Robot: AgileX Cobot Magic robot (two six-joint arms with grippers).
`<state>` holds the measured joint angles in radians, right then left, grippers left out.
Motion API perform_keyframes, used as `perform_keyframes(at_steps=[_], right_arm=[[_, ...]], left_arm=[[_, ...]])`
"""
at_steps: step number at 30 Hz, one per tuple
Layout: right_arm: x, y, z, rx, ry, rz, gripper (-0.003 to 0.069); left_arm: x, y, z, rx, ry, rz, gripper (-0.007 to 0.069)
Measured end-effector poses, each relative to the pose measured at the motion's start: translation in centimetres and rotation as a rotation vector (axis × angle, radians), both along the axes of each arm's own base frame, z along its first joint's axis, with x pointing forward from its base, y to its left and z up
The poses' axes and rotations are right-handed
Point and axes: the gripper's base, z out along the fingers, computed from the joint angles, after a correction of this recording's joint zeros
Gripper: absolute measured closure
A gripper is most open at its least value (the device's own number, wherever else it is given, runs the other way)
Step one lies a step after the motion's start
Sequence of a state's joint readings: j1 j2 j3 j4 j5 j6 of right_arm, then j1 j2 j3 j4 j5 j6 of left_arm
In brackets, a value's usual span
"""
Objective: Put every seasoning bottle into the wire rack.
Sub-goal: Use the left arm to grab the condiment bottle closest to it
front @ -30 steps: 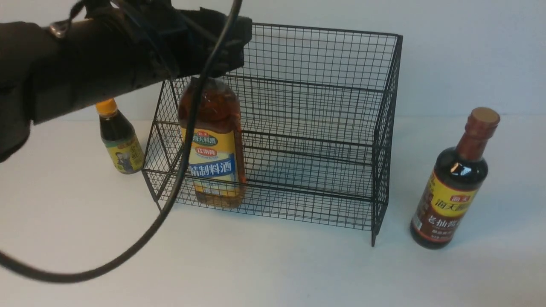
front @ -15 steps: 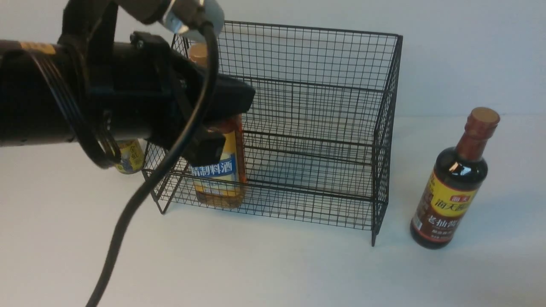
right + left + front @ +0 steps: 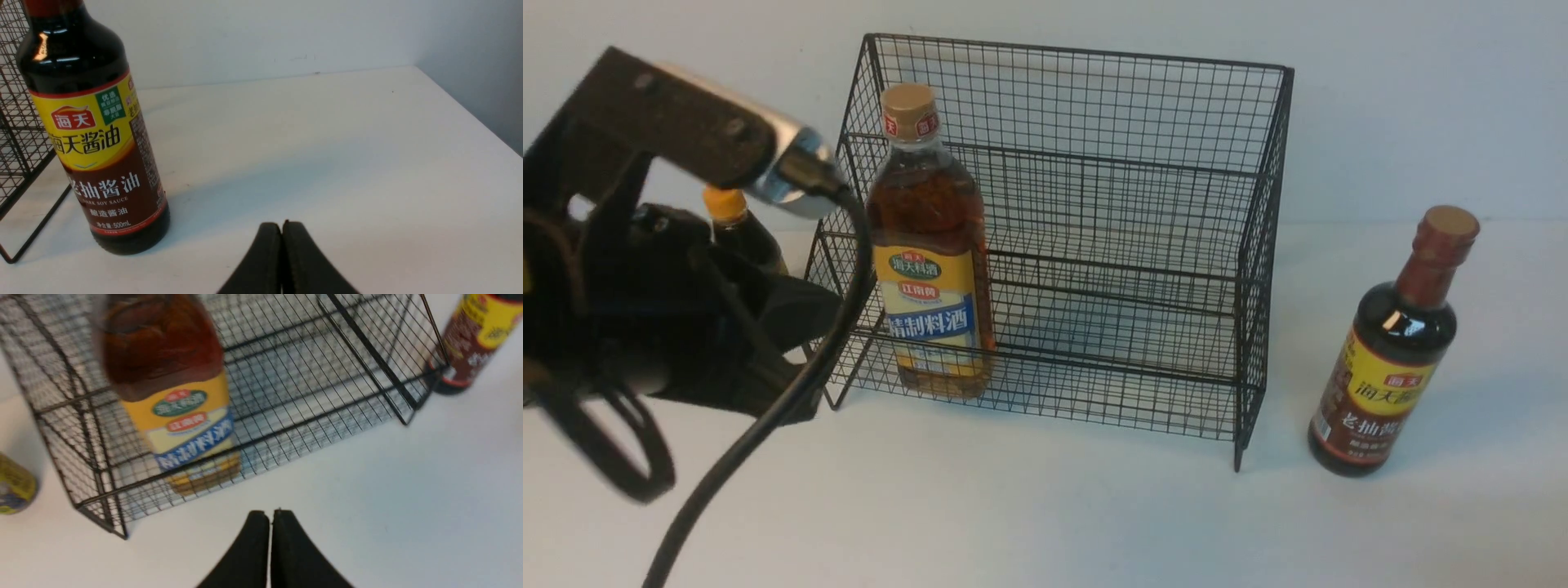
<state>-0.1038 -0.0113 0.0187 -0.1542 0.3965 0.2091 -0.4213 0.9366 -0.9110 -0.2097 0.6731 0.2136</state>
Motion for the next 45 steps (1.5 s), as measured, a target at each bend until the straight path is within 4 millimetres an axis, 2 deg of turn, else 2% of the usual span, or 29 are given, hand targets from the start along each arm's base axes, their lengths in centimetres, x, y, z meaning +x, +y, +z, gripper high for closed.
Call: perform_keyframes(at_steps=[3,6,10,13,16,20,22,23,28,31,33,37,38,39,41,42,43,44,45], right_arm=[[0.0,0.0,0.0,0.000,0.000,0.000,0.0672],[0.0,0.0,0.0,0.000,0.000,0.000,0.0672],[0.0,0.0,0.0,0.000,0.000,0.000,0.0672],[0.0,0.0,0.0,0.000,0.000,0.000,0.0672],[0.0,0.0,0.0,0.000,0.000,0.000,0.0672],[0.0,0.0,0.0,0.000,0.000,0.000,0.0672],[0.0,0.0,0.0,0.000,0.000,0.000,0.0672],[0.0,0.0,0.0,0.000,0.000,0.000,0.0672],[0.0,0.0,0.0,0.000,0.000,0.000,0.0672],[0.0,0.0,0.0,0.000,0.000,0.000,0.0672],[0.0,0.0,0.0,0.000,0.000,0.000,0.0672],[0.0,0.0,0.0,0.000,0.000,0.000,0.0672],[0.0,0.0,0.0,0.000,0.000,0.000,0.0672],[0.0,0.0,0.0,0.000,0.000,0.000,0.0672],[0.0,0.0,0.0,0.000,0.000,0.000,0.0672],[0.0,0.0,0.0,0.000,0.000,0.000,0.0672],[0.0,0.0,0.0,0.000,0.000,0.000,0.0672],[0.0,0.0,0.0,0.000,0.000,0.000,0.0672],[0.0,0.0,0.0,0.000,0.000,0.000,0.0672]], left_arm=[[-2.2,1.5,-1.6,-0.069,-0.073,0.087,0.0629],[-3.4,2.7,-2.8,-0.111,-0.146,0.153,0.0629],[-3.5,3.8,-3.2,-0.142,-0.176,0.260,0.0629],[-2.5,5.3,-3.2,-0.140,-0.193,0.410,0.0629],[-0.8,7.5,-2.9,-0.110,-0.216,0.584,0.0629],[2.7,10.1,-2.2,-0.122,-0.221,0.755,0.0629],[4.5,10.4,-2.2,-0.128,-0.222,0.760,0.0628],[4.6,10.4,-2.1,-0.131,-0.227,0.757,0.0628],[9.5,10.1,-2.6,-0.157,-0.258,0.693,0.0626],[13.3,10.1,-3.6,-0.150,-0.228,0.681,0.0618],[15.0,10.2,-4.1,-0.143,-0.210,0.681,0.0601],[18.5,10.3,-5.0,-0.133,-0.185,0.682,0.0529],[18.7,10.4,-5.1,-0.133,-0.184,0.682,0.0519],[19.8,10.4,-5.4,-0.129,-0.179,0.682,0.0470],[20.4,10.4,-5.6,-0.128,-0.173,0.682,0.0428],[21.2,10.5,-5.8,-0.126,-0.172,0.683,0.0368],[21.5,10.5,-5.9,-0.125,-0.170,0.683,0.0328],[21.7,10.5,-6.0,-0.125,-0.169,0.683,0.0321],[22.3,10.5,-6.3,-0.121,-0.165,0.682,0.0270]])
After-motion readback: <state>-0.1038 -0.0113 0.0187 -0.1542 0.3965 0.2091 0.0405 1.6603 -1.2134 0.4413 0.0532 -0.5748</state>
